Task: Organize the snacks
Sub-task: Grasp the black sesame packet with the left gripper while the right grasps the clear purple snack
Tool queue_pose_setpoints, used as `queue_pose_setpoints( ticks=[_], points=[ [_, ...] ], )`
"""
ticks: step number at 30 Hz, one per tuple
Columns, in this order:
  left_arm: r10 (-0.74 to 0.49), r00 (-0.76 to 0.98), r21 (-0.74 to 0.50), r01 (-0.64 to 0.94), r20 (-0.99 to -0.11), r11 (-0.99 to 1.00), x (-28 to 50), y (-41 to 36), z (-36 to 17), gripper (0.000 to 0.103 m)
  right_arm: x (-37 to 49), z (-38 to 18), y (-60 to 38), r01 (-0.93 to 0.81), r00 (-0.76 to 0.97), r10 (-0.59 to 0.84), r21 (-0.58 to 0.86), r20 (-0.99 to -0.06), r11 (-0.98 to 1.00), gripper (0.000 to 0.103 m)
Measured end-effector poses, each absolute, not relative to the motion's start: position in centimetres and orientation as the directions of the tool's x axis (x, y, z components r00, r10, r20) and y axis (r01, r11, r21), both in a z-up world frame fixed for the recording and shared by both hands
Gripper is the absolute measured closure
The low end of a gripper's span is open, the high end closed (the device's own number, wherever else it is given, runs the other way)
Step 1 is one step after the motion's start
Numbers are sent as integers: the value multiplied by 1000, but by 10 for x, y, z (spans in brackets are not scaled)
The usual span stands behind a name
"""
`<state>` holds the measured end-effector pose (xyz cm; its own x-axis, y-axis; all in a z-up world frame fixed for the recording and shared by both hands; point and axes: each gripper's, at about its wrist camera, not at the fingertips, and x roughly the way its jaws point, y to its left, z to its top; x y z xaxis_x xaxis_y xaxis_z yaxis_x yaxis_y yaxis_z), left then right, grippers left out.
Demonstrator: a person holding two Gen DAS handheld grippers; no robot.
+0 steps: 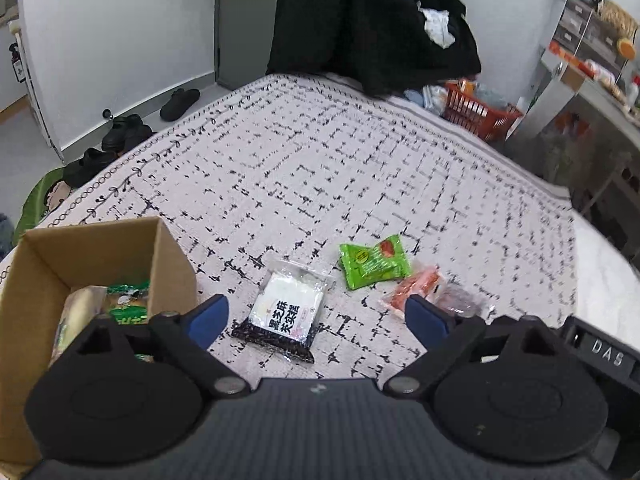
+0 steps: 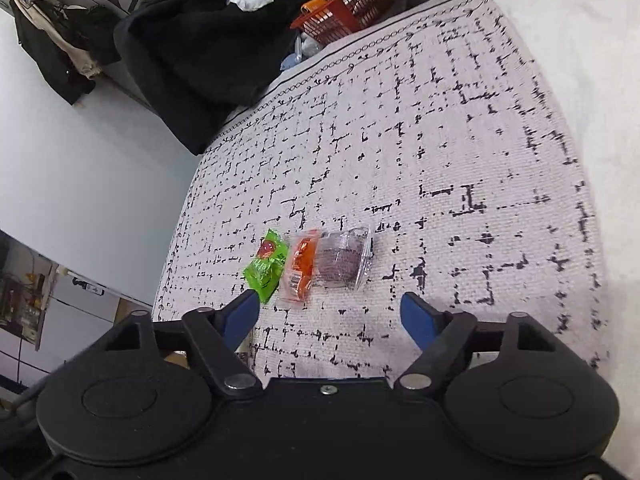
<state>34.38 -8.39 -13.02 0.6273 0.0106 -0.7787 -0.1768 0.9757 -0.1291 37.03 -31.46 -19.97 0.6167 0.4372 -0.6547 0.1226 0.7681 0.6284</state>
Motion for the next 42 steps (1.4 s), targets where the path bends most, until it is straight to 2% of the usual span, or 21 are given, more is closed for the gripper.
queue_pose_setpoints(
  ticks=[2,13,21,26,31,33,34,42],
  points=[
    [23,618,-118,-187,-786,975,349,-84,-138,13,376,-206,-314,122,607,448,634,-657,764,36],
    [70,570,-59,-204,-818,977,380,-87,-177,29,401,-222,-311,109,589,469,640,-658,760,46],
    [105,532,-19,-222,-840,975,393,-81,-200,29,413,-227,-306,79,583,477,631,-657,772,48],
    [89,517,-36,-228,-851,973,398,-78,-209,29,422,-229,-302,69,581,482,630,-656,774,48],
    [73,507,-70,-257,-859,964,396,-73,-213,48,426,-230,-297,56,580,470,608,-666,792,48],
    [63,512,-79,-251,-857,965,395,-73,-210,50,427,-230,-296,59,584,451,590,-675,806,59],
    [56,513,-86,-248,-857,965,394,-73,-209,51,426,-230,-296,63,586,430,568,-687,821,73],
    [15,534,-128,-230,-845,965,383,-77,-192,54,414,-224,-303,49,607,405,541,-684,840,92]
  ],
)
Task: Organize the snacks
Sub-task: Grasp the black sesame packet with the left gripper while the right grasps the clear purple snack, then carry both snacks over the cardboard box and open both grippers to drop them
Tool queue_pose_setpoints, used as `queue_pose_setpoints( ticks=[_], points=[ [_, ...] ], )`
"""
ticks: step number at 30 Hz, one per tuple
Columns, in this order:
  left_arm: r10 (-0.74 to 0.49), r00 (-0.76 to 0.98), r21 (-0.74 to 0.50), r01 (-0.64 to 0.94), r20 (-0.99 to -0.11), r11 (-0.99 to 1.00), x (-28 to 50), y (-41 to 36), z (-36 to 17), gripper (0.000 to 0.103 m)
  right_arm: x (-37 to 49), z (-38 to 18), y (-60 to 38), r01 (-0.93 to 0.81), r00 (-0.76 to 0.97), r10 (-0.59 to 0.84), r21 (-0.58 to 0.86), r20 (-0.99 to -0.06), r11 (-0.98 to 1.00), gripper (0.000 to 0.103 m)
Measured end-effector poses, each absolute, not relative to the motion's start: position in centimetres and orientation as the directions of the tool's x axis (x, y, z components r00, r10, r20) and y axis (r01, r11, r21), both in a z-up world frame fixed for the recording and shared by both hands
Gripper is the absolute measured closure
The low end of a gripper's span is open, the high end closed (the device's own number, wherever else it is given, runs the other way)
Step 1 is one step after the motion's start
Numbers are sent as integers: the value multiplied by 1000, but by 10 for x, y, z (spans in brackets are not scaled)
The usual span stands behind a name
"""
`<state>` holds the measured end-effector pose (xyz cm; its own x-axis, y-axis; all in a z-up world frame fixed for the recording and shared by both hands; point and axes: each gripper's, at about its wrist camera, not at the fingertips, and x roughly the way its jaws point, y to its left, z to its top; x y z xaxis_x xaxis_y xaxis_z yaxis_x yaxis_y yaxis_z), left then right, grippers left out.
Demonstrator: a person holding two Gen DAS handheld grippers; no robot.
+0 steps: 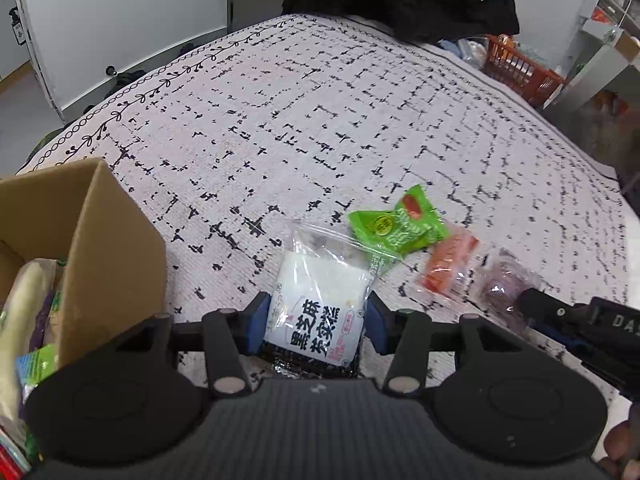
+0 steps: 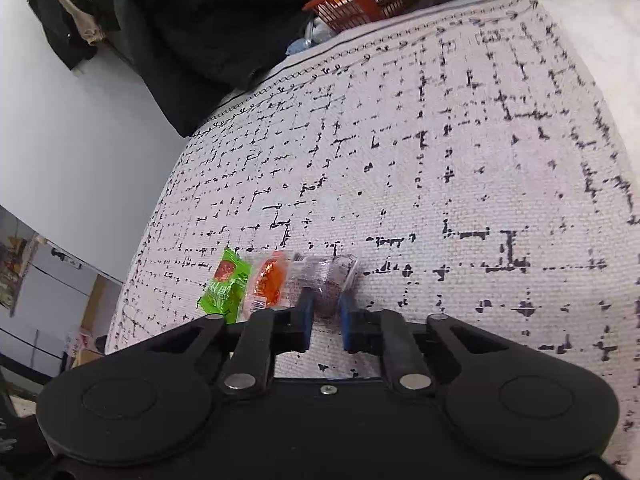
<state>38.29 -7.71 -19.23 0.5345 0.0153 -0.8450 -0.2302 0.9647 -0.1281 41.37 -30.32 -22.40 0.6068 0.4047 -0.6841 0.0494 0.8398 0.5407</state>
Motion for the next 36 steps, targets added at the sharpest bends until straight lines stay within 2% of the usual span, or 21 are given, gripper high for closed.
queue_pose_setpoints(
  ticks=[16,36],
  points=[
    [-11,606,-198,-244,-796,949,342,-61,-133,55,374,-177,-284,-41,628,462,566,-627,823,94],
    [45,663,-229,-321,-747,919,298,-2,-89,55,346,-123,-222,-172,624,541,576,-564,799,94]
  ],
)
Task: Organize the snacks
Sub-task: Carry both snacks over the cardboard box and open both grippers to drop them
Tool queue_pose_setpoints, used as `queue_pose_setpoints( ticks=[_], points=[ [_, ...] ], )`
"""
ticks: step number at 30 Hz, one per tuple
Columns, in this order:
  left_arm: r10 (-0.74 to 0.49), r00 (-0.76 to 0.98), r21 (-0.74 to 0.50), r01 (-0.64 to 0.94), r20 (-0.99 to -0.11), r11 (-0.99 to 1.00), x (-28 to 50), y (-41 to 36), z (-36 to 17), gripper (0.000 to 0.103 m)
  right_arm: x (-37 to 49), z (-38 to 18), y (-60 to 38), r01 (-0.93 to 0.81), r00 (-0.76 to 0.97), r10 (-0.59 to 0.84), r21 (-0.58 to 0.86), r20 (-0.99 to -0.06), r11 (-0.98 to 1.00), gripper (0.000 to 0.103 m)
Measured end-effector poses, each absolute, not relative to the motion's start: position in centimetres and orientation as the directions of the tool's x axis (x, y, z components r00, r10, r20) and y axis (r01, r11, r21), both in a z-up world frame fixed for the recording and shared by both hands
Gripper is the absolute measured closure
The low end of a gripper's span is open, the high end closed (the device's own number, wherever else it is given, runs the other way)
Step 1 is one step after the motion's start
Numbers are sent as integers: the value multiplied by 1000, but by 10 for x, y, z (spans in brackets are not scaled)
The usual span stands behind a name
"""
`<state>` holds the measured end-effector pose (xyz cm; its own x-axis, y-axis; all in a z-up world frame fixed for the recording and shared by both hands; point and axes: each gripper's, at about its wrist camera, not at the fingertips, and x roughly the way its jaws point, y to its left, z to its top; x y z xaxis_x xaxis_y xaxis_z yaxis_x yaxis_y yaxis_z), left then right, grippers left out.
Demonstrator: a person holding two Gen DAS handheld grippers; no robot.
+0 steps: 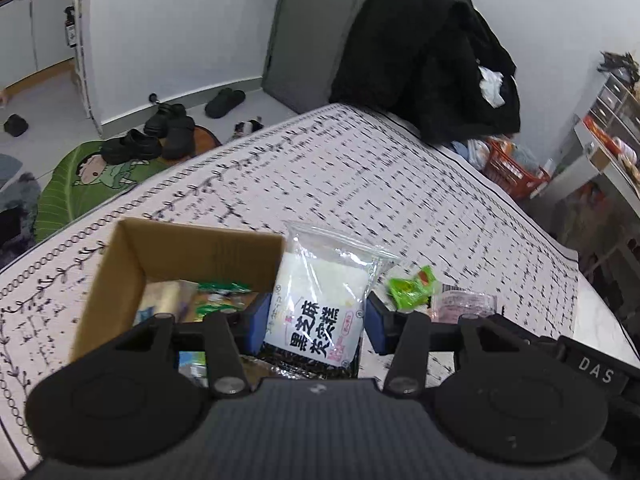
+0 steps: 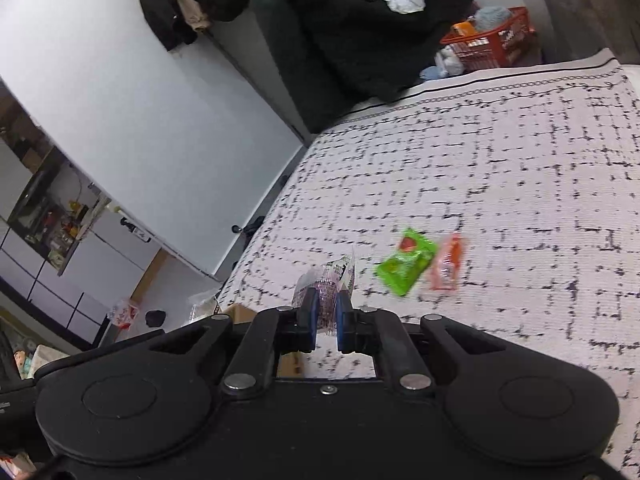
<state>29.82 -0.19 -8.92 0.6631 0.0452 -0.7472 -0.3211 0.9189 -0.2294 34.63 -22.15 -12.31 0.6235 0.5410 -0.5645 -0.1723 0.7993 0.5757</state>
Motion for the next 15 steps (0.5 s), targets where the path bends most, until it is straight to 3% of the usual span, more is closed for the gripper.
queue_pose_setpoints(
  ticks=[15],
  points=[
    [84,663,-264,-406,-744,875,289,62,-92,55,339,-110,-161,-241,586,583,566,-562,788,94]
  ],
)
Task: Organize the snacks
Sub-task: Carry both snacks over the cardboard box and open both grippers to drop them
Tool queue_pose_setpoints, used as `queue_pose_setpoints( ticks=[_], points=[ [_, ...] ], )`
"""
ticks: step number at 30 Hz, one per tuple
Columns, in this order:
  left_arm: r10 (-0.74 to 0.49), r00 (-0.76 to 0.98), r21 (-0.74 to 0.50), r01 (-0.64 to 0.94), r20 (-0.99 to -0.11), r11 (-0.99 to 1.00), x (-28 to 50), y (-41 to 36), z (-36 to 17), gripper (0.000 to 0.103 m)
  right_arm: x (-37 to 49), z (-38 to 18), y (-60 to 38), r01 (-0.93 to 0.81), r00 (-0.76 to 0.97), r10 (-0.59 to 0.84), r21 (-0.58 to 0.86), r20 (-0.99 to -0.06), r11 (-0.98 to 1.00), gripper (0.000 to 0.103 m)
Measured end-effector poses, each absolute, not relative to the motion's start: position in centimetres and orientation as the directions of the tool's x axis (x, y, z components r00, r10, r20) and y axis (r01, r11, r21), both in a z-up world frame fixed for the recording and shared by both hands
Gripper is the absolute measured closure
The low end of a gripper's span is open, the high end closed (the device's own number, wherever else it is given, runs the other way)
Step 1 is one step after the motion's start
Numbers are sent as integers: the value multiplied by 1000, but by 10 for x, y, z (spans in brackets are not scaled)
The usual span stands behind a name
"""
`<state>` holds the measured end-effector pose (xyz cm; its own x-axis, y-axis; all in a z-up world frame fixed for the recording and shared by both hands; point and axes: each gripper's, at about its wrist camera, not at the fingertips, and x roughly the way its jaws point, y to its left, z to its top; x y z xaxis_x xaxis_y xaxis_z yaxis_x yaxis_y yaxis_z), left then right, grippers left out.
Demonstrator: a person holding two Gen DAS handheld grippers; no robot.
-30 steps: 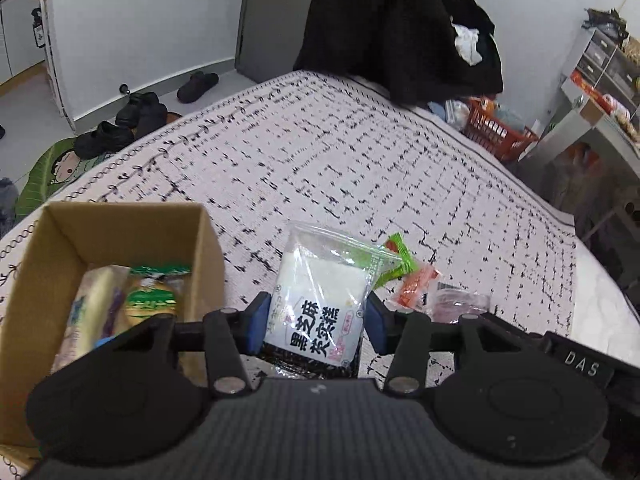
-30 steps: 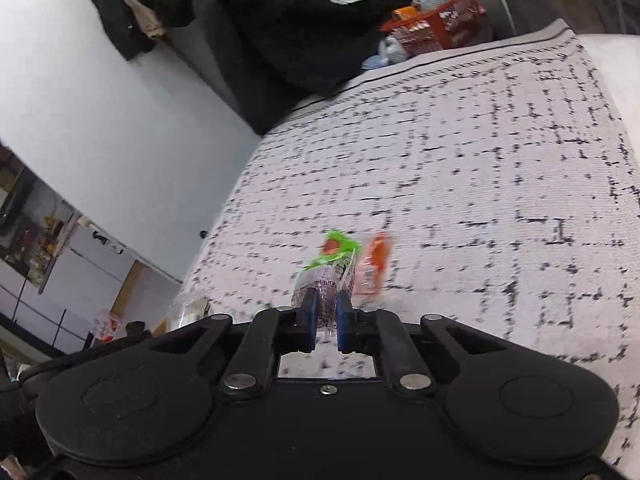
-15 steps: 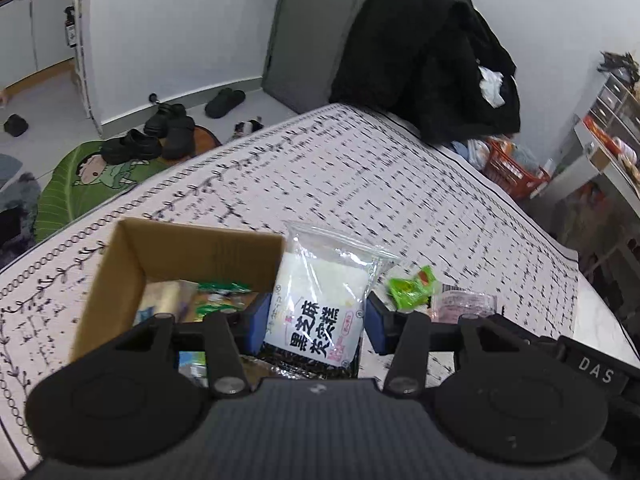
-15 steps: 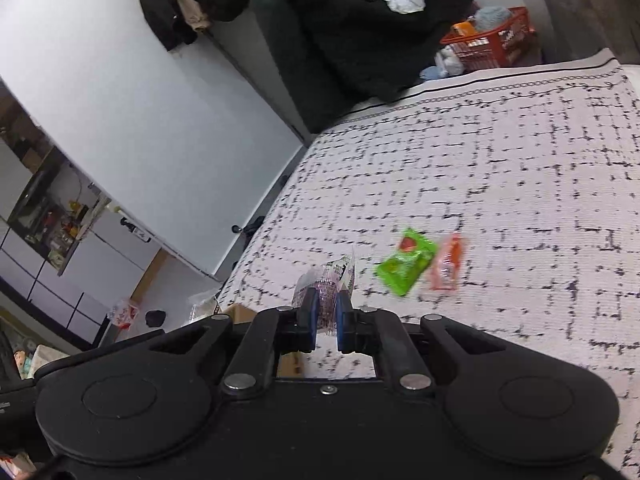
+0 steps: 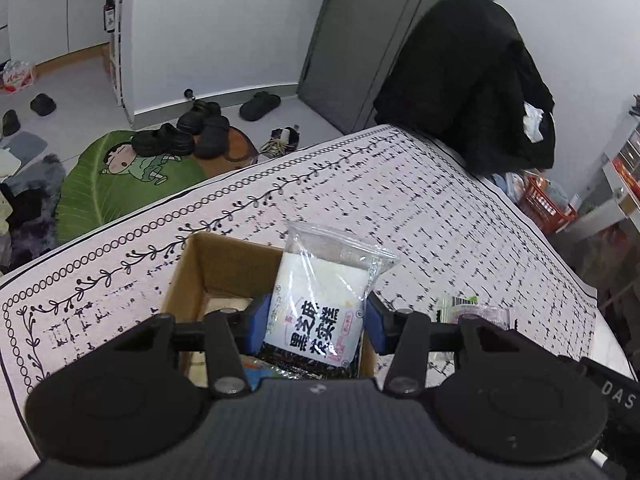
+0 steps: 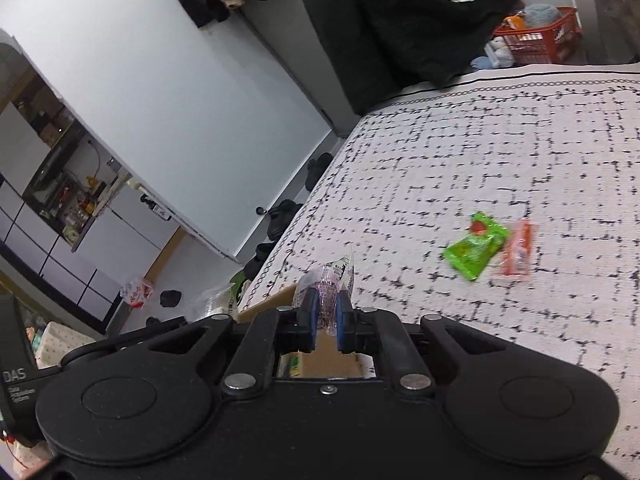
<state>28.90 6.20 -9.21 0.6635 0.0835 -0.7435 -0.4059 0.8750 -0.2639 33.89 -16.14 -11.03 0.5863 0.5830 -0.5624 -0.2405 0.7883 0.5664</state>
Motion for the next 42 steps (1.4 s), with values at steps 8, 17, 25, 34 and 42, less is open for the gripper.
queue_pose_setpoints(
  ticks=[8,17,25,34,42],
  points=[
    [76,663,-322,-456,-745,830,286,91,-107,55,337,-105,-128,-274,565,591,544,-576,793,94],
    [46,669,-373,-469,-742,801,281,109,-113,51,340,-100,-100,-289,565,577,513,-590,808,94],
    [39,667,-394,-485,-744,781,277,122,-116,49,343,-96,-81,-295,571,553,477,-606,828,93],
    [47,662,-382,-487,-748,785,275,128,-117,31,341,-103,-84,-244,575,491,436,-654,866,76],
    [53,653,-363,-484,-755,796,276,123,-116,18,338,-111,-107,-195,582,452,424,-676,884,62]
  ],
)
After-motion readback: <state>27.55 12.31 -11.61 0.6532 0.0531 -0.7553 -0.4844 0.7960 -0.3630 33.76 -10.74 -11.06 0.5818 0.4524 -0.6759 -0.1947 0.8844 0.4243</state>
